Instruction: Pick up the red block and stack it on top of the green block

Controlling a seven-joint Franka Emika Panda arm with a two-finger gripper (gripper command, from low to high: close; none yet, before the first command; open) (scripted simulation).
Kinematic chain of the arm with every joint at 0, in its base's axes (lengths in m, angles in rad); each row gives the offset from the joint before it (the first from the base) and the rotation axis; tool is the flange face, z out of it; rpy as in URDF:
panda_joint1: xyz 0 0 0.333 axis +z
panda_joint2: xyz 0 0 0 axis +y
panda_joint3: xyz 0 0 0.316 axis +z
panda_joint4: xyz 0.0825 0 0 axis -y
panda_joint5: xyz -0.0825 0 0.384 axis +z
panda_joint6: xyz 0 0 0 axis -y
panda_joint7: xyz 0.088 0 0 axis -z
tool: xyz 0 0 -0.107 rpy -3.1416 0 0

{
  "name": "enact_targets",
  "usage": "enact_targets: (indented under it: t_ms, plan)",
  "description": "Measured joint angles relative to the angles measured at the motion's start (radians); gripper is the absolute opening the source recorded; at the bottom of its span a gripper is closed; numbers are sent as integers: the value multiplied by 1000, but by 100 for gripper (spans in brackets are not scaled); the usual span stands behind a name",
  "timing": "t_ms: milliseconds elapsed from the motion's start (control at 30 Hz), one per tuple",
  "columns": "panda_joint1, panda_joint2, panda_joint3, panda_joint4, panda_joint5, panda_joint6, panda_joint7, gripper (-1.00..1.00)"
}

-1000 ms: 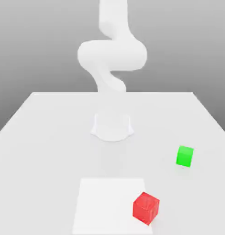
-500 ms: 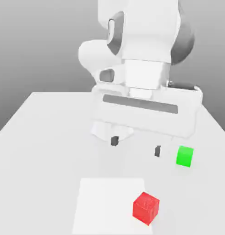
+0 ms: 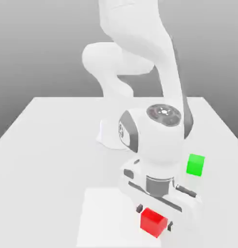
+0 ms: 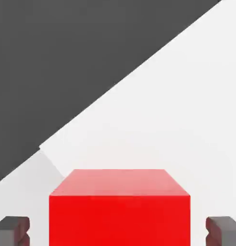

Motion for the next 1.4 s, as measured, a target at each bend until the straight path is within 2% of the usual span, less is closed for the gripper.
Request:
enact_targets:
  t_ms: [133, 333, 533, 867, 1000, 1400]
  plan:
    - [-1, -4, 2, -1, 3, -2, -2, -100]
    - [-37, -197, 93, -44, 153, -147, -78, -100]
    - [188, -376, 218, -172, 318, -193, 170, -100]
    - [446, -653, 397, -398, 618, -219, 576, -100]
    - [418, -625, 440, -415, 577, -177, 643, -100]
    - [264, -462, 525, -419, 330, -43, 812, -100]
